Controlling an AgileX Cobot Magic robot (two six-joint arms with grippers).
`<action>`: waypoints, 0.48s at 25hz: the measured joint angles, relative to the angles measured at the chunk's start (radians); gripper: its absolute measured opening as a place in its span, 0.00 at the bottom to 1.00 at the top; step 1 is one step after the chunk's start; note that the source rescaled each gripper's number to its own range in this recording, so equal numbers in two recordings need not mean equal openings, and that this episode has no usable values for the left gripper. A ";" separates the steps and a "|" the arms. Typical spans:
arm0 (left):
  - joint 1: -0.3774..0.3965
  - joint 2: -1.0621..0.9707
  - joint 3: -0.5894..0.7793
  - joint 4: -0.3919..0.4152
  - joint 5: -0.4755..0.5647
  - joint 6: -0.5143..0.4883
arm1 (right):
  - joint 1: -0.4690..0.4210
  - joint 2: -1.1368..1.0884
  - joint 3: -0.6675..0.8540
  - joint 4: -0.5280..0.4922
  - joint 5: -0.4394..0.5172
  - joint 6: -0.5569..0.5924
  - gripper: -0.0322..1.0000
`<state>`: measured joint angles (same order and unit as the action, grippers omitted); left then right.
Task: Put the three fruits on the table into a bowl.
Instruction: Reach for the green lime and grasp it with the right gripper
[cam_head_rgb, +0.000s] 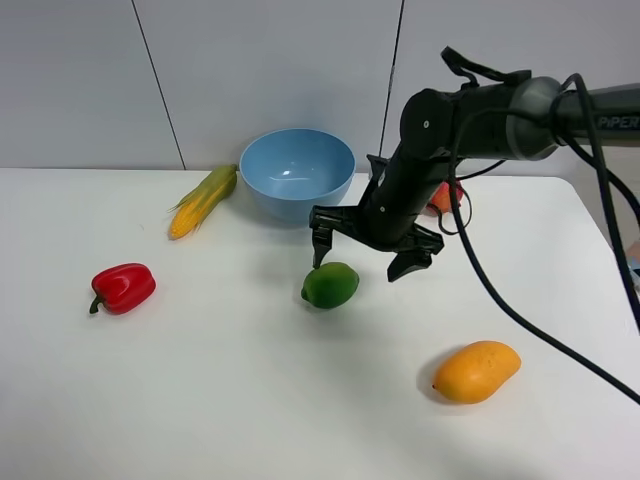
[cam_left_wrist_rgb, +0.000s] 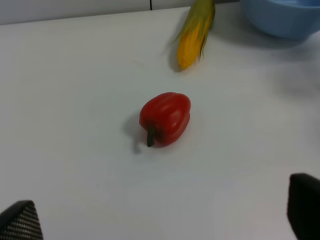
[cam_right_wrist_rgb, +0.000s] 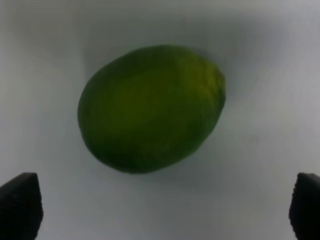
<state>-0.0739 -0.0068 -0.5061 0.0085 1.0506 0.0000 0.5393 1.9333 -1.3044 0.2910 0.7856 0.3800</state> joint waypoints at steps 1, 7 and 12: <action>0.000 0.000 0.000 0.000 0.000 0.000 | 0.003 0.014 0.000 0.006 -0.015 0.012 1.00; 0.000 0.000 0.000 0.000 0.000 0.000 | 0.024 0.076 0.000 0.031 -0.096 0.051 1.00; 0.000 0.000 0.000 0.000 0.000 0.000 | 0.031 0.122 0.000 0.036 -0.122 0.080 1.00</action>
<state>-0.0739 -0.0068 -0.5061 0.0085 1.0506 0.0000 0.5698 2.0553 -1.3044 0.3273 0.6633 0.4595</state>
